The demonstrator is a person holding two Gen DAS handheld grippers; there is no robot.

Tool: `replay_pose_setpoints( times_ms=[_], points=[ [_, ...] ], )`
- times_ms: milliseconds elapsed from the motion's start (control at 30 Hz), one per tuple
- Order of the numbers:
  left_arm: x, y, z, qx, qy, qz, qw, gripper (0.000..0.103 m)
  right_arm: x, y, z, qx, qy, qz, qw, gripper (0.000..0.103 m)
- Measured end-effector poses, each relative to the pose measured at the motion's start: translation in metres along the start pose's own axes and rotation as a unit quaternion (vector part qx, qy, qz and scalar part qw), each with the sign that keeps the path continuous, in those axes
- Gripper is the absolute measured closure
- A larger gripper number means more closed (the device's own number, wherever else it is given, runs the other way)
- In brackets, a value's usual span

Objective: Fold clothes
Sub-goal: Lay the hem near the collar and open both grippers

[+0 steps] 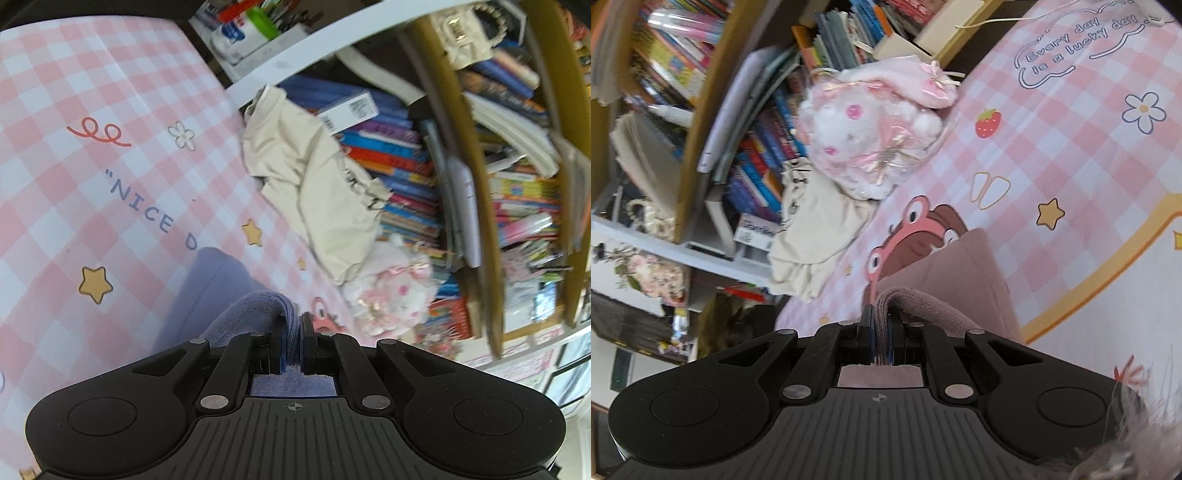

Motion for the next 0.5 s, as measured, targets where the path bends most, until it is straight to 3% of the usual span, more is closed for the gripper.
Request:
replay_pose_setpoints(
  times_ms=[67,100,133,167,233,300,400,500],
  points=[
    [-0.008,0.005,0.002,-0.003,0.015,0.008,0.9999,0.088,-0.003,0.003,0.001,0.017,-0.023,-0.017,0.999,0.092],
    [-0.011,0.009,0.004,-0.003,0.028,0.013,0.9995,0.083,-0.004,0.004,0.002,0.025,-0.035,-0.025,0.999,0.085],
    [-0.01,0.013,0.005,-0.008,0.041,0.01,0.9991,0.07,-0.006,0.006,0.003,0.034,-0.046,-0.033,0.998,0.068],
    [-0.008,0.016,0.005,-0.016,0.052,0.002,0.9985,0.06,-0.007,0.007,0.003,0.042,-0.058,-0.042,0.997,0.06],
    [0.002,0.022,0.001,-0.054,0.068,-0.023,0.996,0.048,-0.009,0.01,0.005,0.059,-0.081,-0.058,0.993,0.057],
    [0.011,0.026,-0.008,-0.12,0.081,-0.036,0.9888,0.047,-0.008,0.01,0.012,0.112,-0.099,-0.064,0.987,0.057],
    [0.005,0.02,-0.026,-0.241,0.101,-0.013,0.965,0.047,-0.024,-0.003,0.023,0.21,-0.139,-0.049,0.967,0.057],
    [-0.011,0.003,-0.047,-0.371,0.106,0.01,0.9225,0.049,-0.04,-0.015,0.034,0.306,-0.176,-0.035,0.935,0.059]
  ],
)
Point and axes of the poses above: each gripper's, at about its wrist camera, not at the fingertips, and x roughly against the way its jaws point, z to its left, y to its top, the point moved 1 cm from there along -x, roughly the way its jaws point, and after that the axes turned 6 degrees about -x, right-handed, at the moved point
